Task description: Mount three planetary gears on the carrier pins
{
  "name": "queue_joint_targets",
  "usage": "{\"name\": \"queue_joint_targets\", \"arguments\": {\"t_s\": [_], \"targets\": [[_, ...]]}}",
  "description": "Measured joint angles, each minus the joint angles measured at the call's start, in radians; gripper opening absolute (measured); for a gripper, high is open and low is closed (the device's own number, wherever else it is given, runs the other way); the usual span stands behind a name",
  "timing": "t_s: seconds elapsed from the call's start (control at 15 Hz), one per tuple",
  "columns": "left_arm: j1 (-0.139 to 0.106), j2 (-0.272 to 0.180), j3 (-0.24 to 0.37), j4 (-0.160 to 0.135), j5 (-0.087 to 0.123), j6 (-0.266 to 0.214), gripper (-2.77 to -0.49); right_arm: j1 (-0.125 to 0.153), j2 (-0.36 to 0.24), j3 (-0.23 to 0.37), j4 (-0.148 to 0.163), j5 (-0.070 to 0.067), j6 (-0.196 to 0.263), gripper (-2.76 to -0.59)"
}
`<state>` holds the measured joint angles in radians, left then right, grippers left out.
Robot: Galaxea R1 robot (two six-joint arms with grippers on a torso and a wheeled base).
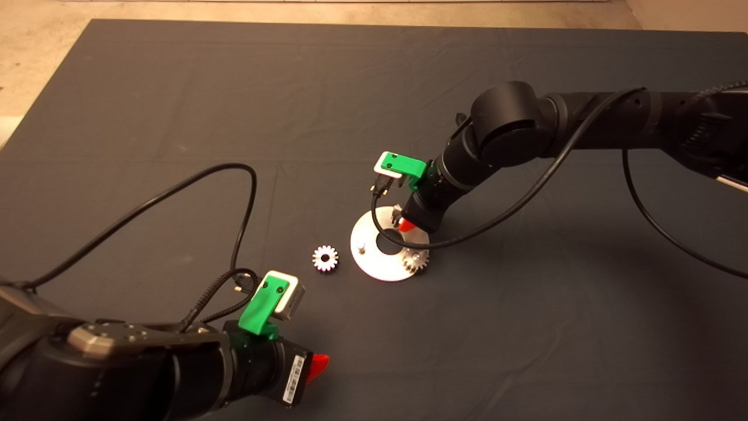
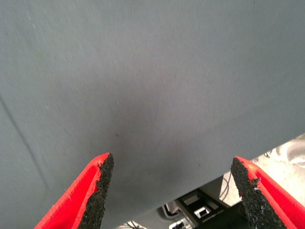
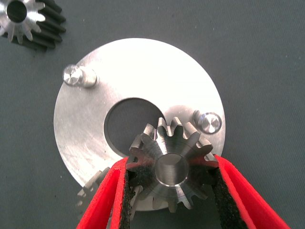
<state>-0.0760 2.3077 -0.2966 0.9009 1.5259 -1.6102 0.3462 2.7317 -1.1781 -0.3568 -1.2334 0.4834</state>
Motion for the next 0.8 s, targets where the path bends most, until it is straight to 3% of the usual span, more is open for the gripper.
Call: {"name": "queue_joint_targets", "arguments": {"t_s": [0.33, 0.6, 0.8], "targets": [[0.000, 0.000, 0.002, -0.015, 0.000, -0.001, -1.51, 0.000, 0.009, -0.035, 0.000, -0.001, -0.003, -2.34], [0.000, 0.000, 0.003, -0.015, 0.000, -0.002, -1.51, 0.000, 0.033, -0.089, 0.000, 0.001, -0.057, -2.34], [0.000, 0.000, 0.003, -0.015, 0.000, -0.002, -1.51, 0.000, 0.037, -0.097, 0.000, 0.005, -0.064, -2.34]]}}
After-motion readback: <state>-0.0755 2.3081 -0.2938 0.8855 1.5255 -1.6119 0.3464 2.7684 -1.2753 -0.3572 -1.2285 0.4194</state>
